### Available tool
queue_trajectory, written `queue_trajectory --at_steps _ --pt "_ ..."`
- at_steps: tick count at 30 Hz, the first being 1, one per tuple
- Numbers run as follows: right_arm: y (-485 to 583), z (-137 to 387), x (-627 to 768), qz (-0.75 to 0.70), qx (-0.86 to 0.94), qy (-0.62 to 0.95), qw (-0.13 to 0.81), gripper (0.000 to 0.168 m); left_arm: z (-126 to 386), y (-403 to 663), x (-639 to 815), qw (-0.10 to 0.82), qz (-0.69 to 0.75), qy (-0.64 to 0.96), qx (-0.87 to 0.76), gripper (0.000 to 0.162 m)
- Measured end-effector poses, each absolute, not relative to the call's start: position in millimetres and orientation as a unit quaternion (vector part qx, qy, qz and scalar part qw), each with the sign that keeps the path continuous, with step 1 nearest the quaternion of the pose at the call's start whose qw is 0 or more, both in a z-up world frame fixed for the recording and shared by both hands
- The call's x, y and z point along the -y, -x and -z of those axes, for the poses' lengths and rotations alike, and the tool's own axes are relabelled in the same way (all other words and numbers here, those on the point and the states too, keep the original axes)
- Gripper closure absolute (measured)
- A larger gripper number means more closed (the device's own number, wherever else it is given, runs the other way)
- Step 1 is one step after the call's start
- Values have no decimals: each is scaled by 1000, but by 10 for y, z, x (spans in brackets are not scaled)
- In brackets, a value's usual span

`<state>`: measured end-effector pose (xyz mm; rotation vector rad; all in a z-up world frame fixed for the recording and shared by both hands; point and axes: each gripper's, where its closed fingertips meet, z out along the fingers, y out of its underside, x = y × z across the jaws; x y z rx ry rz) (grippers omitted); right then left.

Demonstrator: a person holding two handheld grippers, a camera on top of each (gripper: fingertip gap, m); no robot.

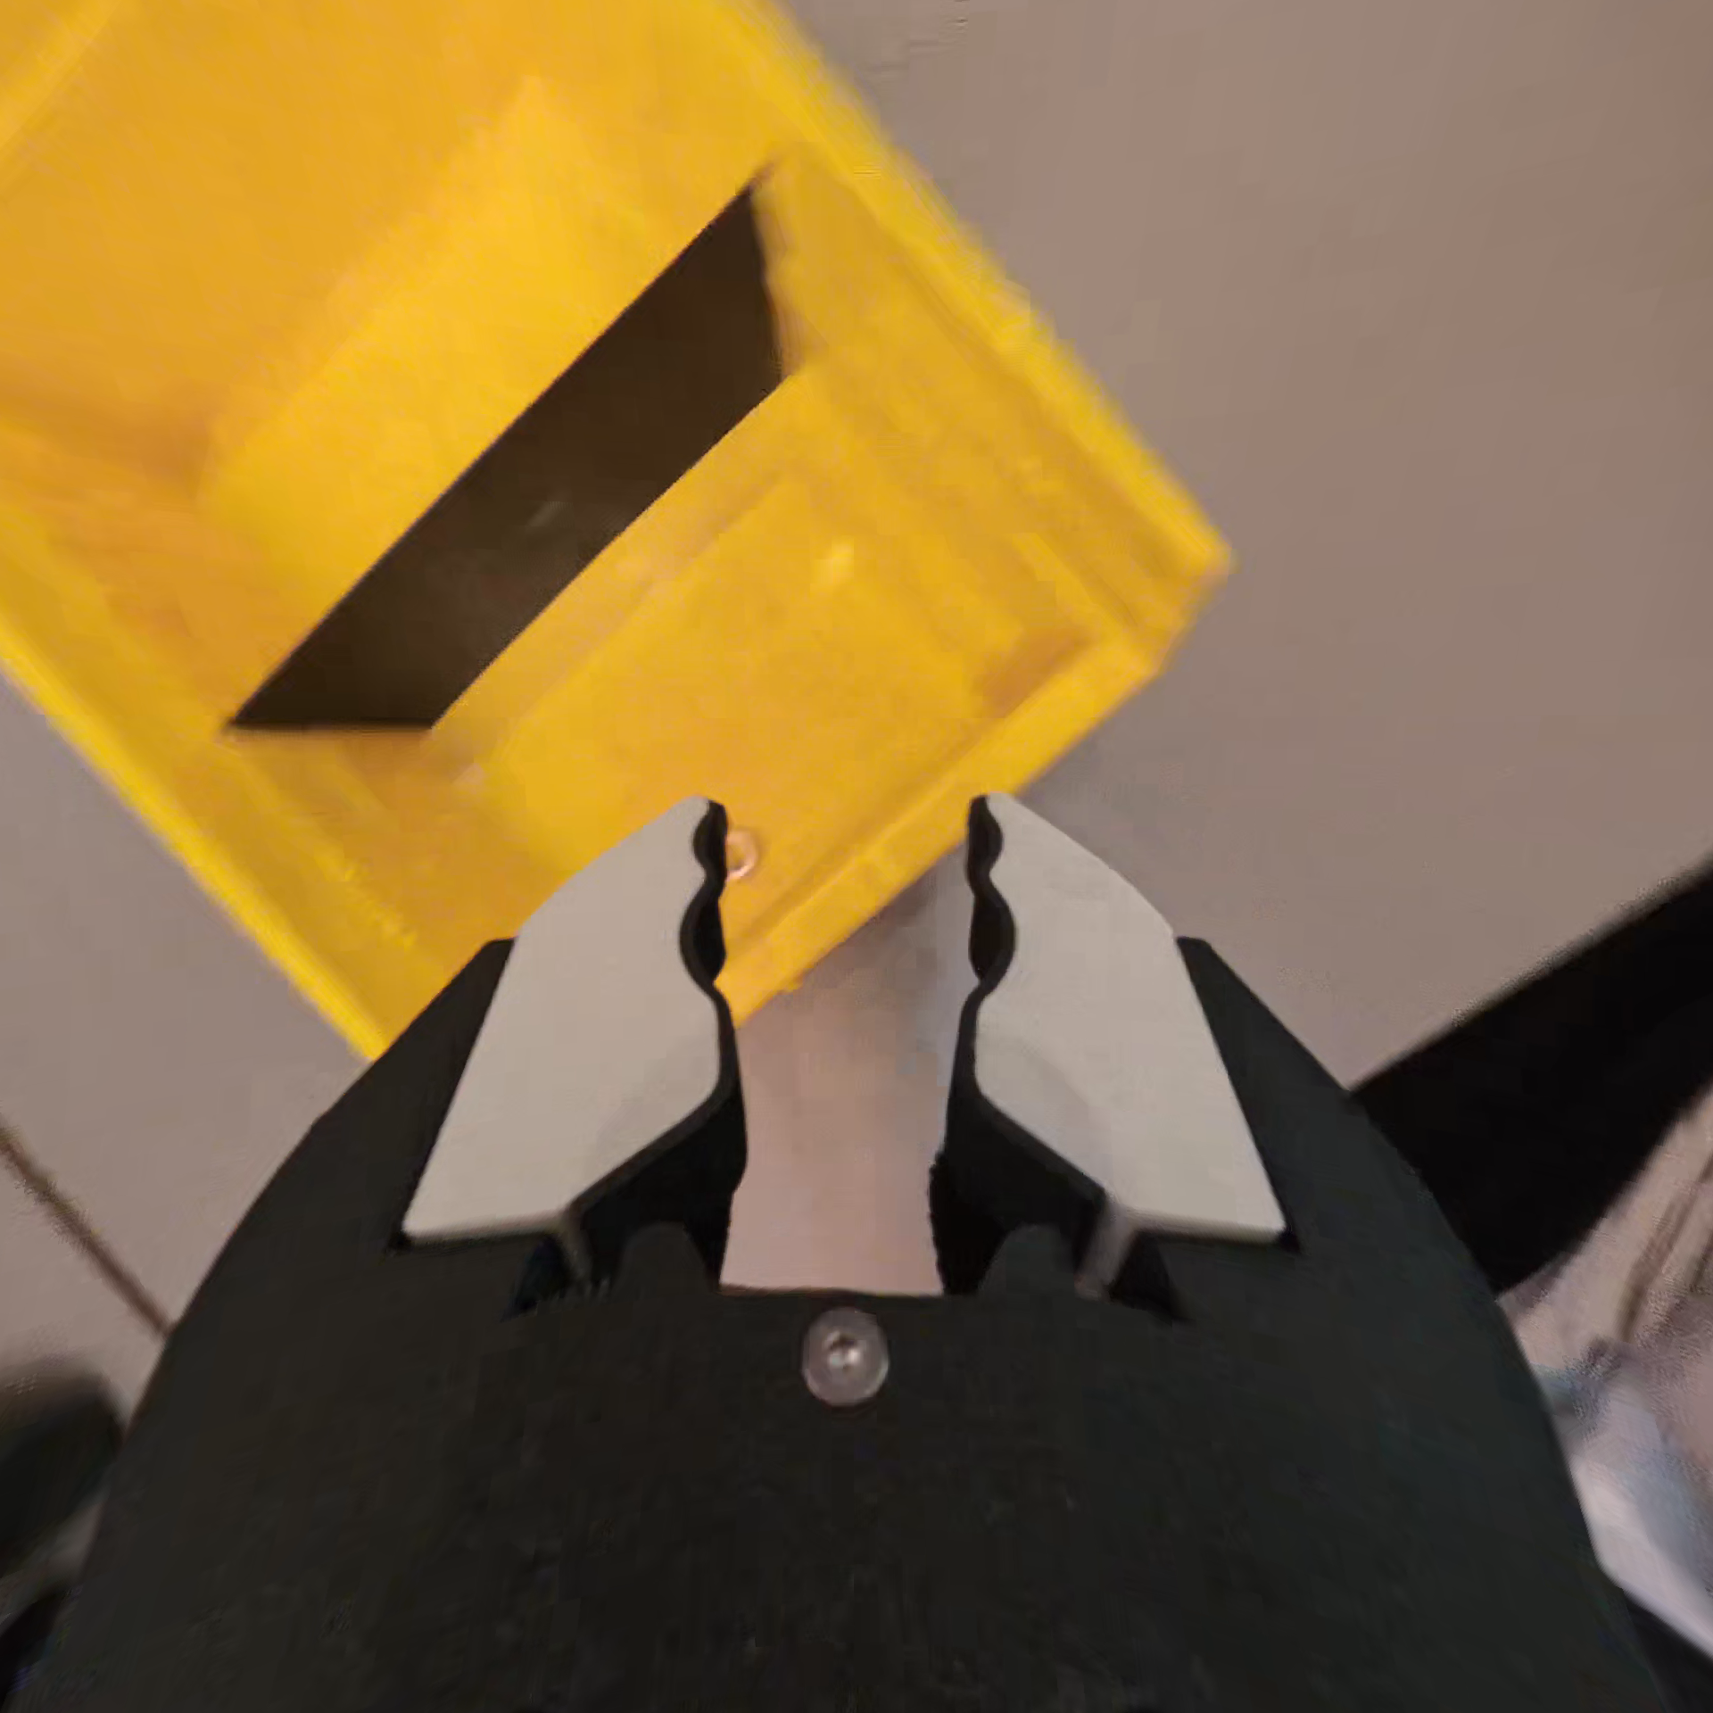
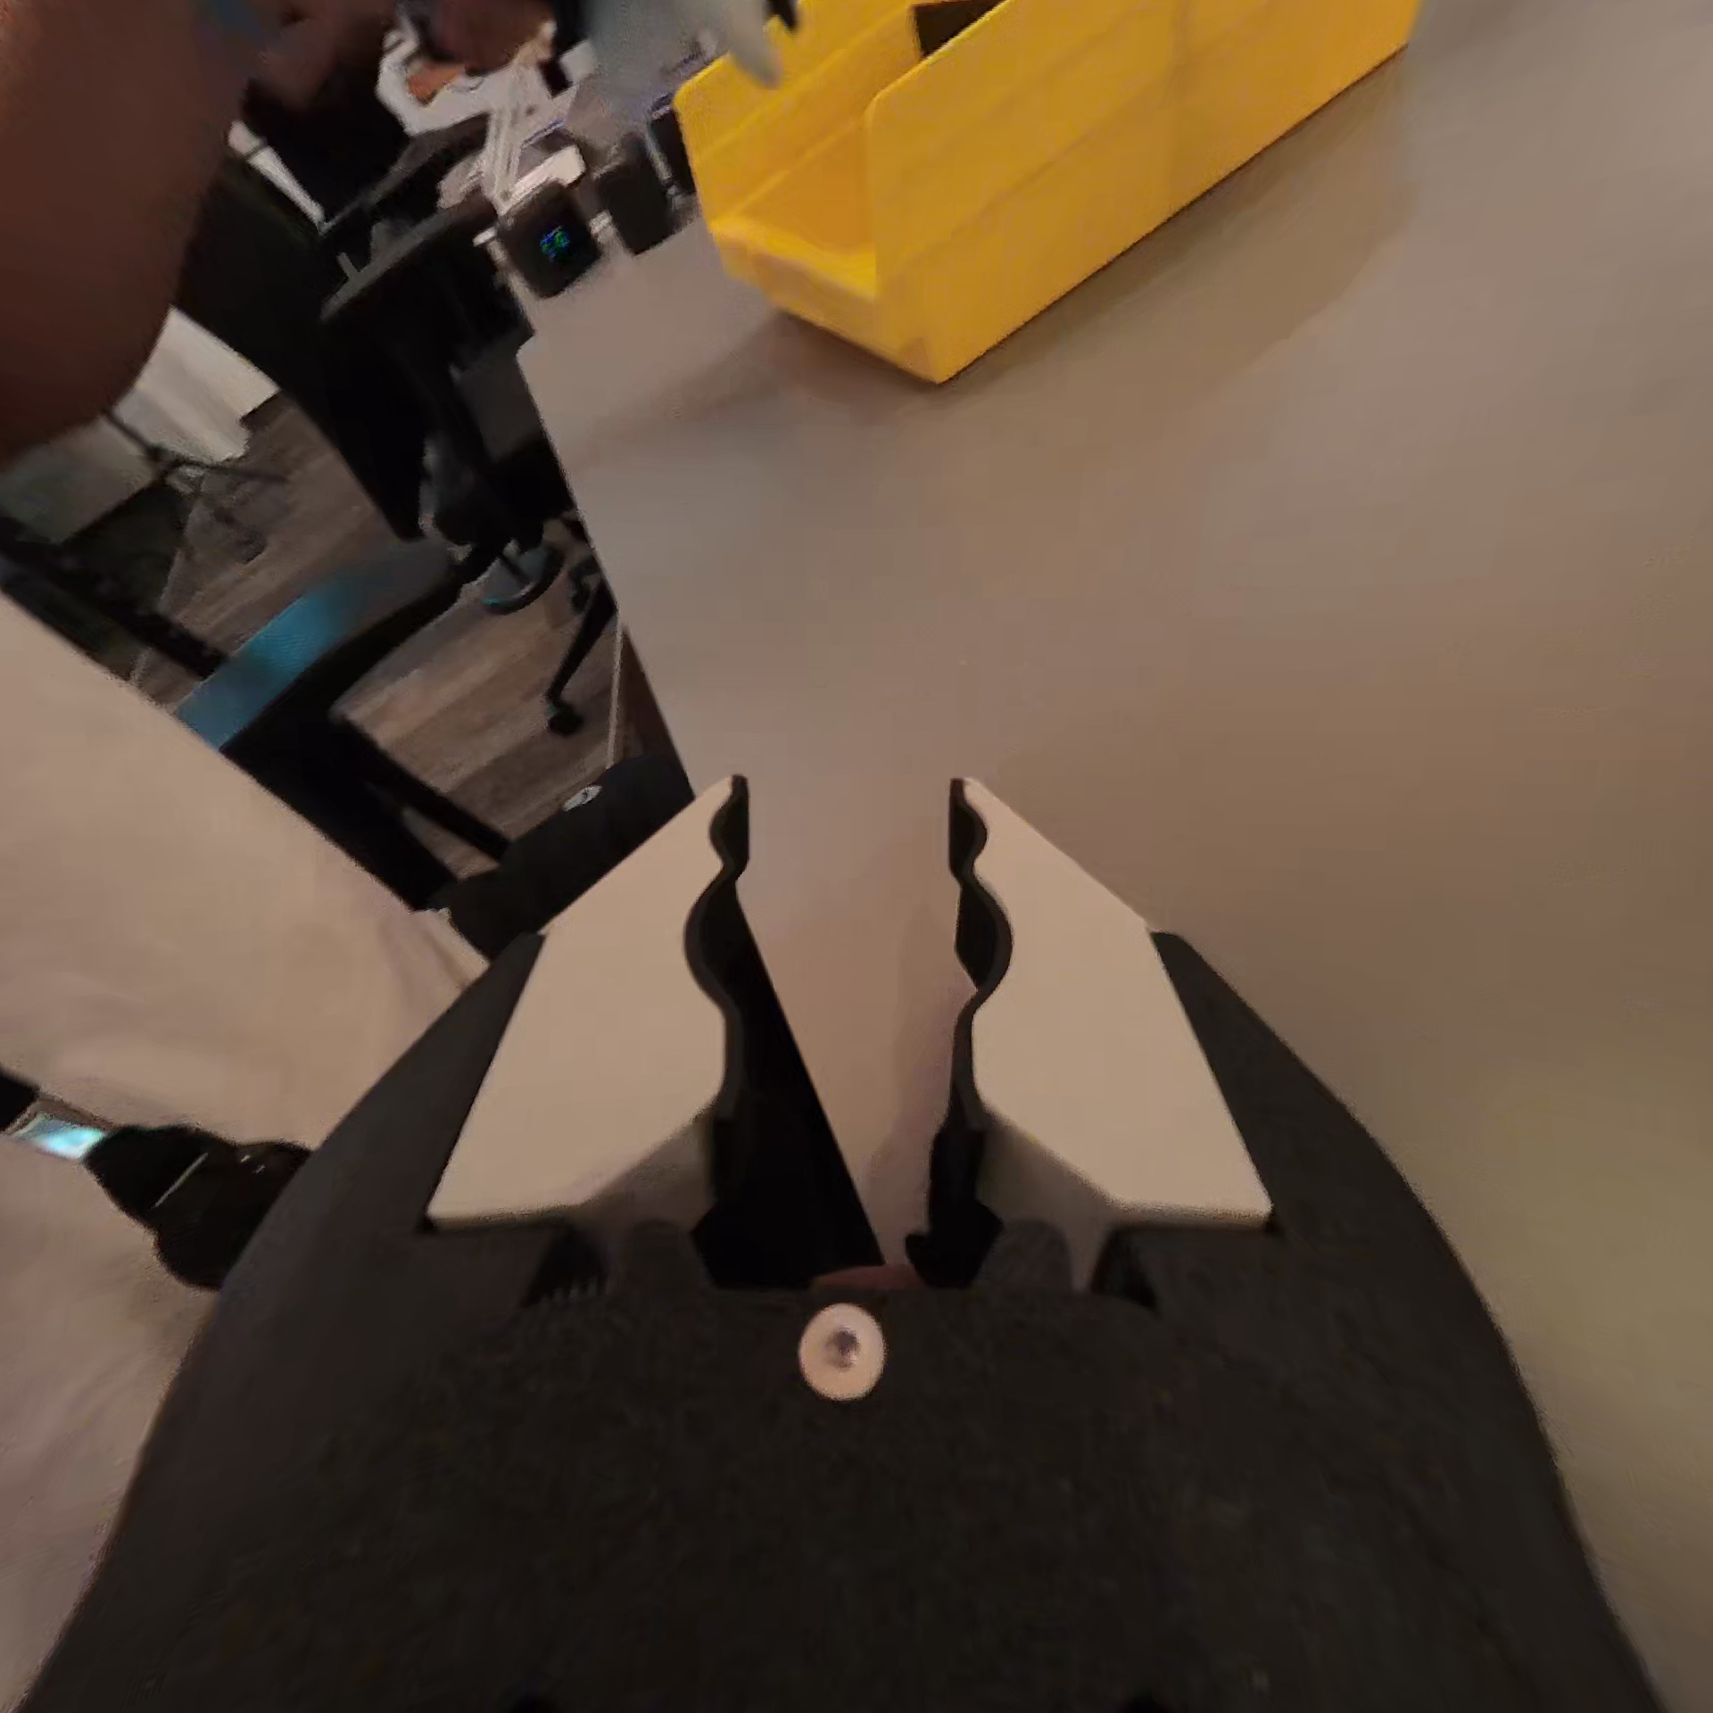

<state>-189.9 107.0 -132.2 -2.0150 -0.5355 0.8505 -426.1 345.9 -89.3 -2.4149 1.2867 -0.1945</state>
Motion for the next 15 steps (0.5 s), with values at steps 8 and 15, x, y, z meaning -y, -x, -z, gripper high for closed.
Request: queue_trajectory --at_steps 8,15 --pt "1762 1207 -1034 -411 191 769 451 126 1527 4558 -3786 -27 -7 948 -316 115" --pt "1811 1260 -959 -441 216 760 426 126 1801 4594 -3737 -99 -12 960 -261 119"
